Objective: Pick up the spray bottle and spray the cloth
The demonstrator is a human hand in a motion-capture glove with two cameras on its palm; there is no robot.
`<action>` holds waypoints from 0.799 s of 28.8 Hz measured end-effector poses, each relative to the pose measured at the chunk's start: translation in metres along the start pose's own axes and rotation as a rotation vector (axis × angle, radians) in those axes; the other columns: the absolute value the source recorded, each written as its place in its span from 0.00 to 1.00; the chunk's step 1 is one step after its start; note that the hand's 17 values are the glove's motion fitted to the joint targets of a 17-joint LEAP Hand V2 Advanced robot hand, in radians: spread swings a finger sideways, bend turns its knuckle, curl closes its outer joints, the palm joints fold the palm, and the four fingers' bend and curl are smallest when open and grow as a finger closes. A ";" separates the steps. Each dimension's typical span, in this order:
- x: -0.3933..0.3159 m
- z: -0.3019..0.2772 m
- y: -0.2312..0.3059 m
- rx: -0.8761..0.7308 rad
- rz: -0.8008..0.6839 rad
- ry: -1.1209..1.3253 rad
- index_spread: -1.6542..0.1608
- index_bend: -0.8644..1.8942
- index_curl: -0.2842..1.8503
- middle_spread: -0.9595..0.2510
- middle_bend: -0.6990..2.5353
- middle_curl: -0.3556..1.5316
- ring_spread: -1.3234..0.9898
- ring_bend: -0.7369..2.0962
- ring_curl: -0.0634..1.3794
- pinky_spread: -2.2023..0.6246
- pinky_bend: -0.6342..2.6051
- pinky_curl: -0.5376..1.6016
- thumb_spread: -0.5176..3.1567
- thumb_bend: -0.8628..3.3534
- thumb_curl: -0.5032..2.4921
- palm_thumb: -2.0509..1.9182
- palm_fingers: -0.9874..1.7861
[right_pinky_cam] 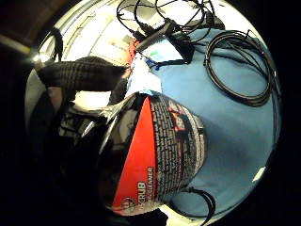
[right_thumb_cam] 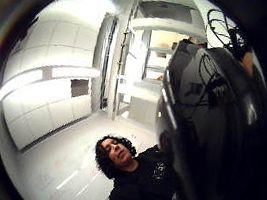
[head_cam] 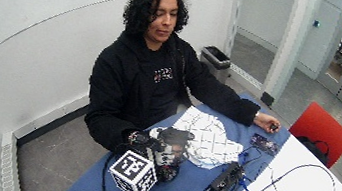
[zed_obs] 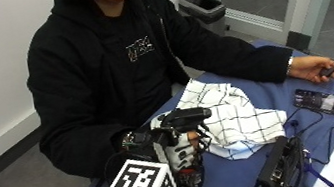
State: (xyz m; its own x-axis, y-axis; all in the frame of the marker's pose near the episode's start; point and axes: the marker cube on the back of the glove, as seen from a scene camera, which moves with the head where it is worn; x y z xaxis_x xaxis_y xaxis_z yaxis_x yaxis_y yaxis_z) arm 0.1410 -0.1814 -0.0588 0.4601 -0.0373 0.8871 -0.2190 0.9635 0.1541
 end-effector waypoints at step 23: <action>-0.008 0.000 0.003 0.120 0.001 0.115 0.77 0.45 0.38 0.65 0.43 0.49 0.48 0.50 0.39 0.68 0.33 0.46 0.27 0.20 0.39 0.77 0.86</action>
State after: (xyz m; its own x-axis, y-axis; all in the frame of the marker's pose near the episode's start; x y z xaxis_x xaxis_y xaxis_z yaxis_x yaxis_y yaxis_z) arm 0.1370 -0.1786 -0.0653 0.5540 0.0007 0.8325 -0.3178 0.9245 0.2107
